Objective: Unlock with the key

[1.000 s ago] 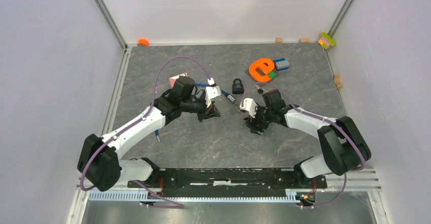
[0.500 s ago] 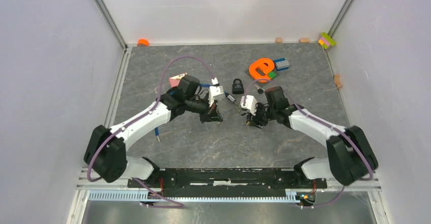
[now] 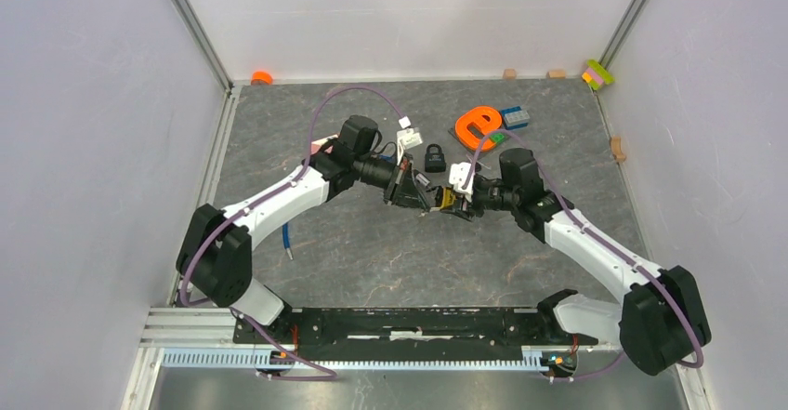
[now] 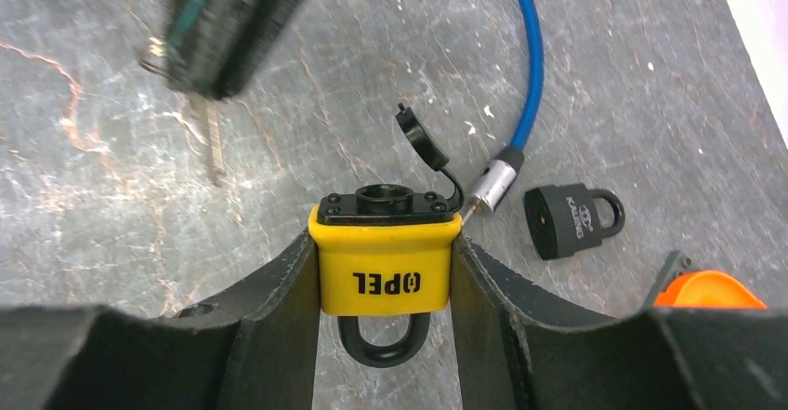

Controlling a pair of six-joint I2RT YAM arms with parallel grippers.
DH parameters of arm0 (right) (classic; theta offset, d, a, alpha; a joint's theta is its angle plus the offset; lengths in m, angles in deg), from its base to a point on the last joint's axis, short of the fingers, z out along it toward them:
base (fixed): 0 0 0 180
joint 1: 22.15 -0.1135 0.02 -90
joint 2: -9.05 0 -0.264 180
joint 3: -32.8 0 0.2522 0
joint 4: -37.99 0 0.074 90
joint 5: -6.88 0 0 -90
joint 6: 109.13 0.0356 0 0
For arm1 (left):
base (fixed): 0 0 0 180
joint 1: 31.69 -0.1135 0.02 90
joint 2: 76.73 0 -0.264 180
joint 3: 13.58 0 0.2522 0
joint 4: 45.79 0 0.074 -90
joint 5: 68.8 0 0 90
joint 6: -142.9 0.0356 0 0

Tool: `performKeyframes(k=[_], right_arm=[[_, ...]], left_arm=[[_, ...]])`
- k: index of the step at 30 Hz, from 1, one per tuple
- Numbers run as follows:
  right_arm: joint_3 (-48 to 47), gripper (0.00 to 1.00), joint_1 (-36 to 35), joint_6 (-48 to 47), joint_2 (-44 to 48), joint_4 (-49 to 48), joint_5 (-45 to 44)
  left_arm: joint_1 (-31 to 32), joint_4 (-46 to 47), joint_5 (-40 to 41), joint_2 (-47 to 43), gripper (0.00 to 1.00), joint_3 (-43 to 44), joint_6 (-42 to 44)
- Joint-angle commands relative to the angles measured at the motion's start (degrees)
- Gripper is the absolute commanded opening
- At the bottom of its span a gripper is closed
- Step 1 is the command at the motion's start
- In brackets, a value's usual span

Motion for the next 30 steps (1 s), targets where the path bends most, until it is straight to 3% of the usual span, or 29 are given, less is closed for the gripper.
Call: performKeyframes(k=[1, 11, 18, 30], right_arm=[[-3.0, 0.0, 0.2, 3.1, 2.8, -4.1, 7.0], [-2.6, 0.0, 2.0, 6.4, 3.0, -5.8, 12.3], [-0.7, 0.0, 3.5, 5.8, 4.5, -5.9, 14.0], [1.0, 0.0, 3.9, -4.4, 5.0, 0.8, 16.4]], left_arm=[[0.3, 9.8, -1.7, 0.6, 0.02, -1.3, -12.4], [0.4, 24.1, -1.7, 1.4, 0.02, -7.2, -20.1], [-0.7, 22.9, 1.4, 1.1, 0.02, -6.8, -20.0], [-3.3, 22.3, 0.9, 1.9, 0.02, -5.3, -22.8]])
